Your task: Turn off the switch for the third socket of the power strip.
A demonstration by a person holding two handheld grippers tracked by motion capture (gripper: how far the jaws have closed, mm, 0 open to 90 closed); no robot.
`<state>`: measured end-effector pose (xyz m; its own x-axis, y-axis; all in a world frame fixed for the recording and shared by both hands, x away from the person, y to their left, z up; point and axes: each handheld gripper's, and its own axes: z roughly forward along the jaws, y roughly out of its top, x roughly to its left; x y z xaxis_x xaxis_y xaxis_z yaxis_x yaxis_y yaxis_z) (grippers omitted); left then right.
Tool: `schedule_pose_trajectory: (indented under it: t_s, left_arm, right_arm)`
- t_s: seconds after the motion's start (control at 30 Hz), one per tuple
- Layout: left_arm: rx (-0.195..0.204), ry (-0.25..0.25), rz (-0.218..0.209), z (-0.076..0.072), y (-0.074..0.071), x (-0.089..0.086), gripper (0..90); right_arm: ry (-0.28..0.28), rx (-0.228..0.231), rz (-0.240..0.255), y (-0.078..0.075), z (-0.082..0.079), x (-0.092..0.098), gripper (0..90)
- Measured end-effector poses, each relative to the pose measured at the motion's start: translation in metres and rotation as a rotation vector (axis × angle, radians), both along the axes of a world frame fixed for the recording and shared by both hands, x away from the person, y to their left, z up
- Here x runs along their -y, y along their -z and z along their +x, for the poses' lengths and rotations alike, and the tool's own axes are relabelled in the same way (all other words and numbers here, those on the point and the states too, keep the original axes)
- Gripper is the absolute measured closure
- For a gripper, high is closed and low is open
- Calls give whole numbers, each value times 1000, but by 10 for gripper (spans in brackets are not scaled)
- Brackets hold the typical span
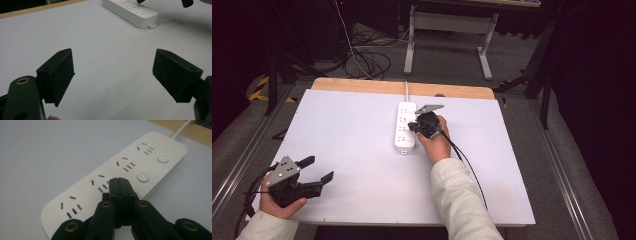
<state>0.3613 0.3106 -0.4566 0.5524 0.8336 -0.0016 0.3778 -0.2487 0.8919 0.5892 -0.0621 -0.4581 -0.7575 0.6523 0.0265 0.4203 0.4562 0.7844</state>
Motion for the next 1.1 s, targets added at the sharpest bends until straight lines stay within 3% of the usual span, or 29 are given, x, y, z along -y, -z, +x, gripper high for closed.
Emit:
schedule_pose_trajectory:
  t_s: [0.57, 1.1]
  left_arm:
    - [-3, -4, -7, 0, 0, 1, 181]
    - [-2, -7, -7, 1, 1, 1, 181]
  right_arm:
    - [4, 22, -40, 3, 0, -3, 900]
    - [51, 19, -29, 6, -4, -4, 900]
